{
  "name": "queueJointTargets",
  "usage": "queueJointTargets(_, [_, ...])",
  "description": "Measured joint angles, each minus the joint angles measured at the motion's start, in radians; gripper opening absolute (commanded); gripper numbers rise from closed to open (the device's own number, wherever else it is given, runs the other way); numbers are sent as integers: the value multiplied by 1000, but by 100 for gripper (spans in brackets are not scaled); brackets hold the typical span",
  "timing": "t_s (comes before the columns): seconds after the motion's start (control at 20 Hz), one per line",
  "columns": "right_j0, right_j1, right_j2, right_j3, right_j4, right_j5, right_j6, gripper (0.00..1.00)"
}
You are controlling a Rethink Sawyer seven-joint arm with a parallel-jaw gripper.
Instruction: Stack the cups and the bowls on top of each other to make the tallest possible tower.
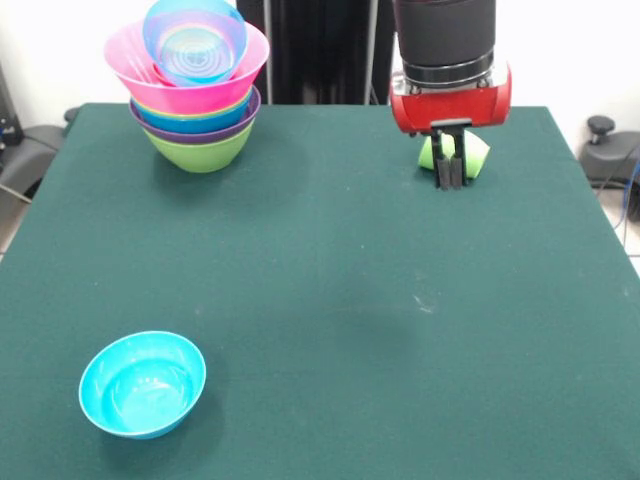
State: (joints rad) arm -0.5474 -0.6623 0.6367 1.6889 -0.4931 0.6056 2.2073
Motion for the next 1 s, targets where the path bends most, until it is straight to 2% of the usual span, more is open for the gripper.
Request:
queueJointTargets(0.35, [1, 14, 0, -52, 1, 25, 0, 0])
queueJointTargets(1.0, [-36, 57, 1, -193, -8, 208, -1, 0])
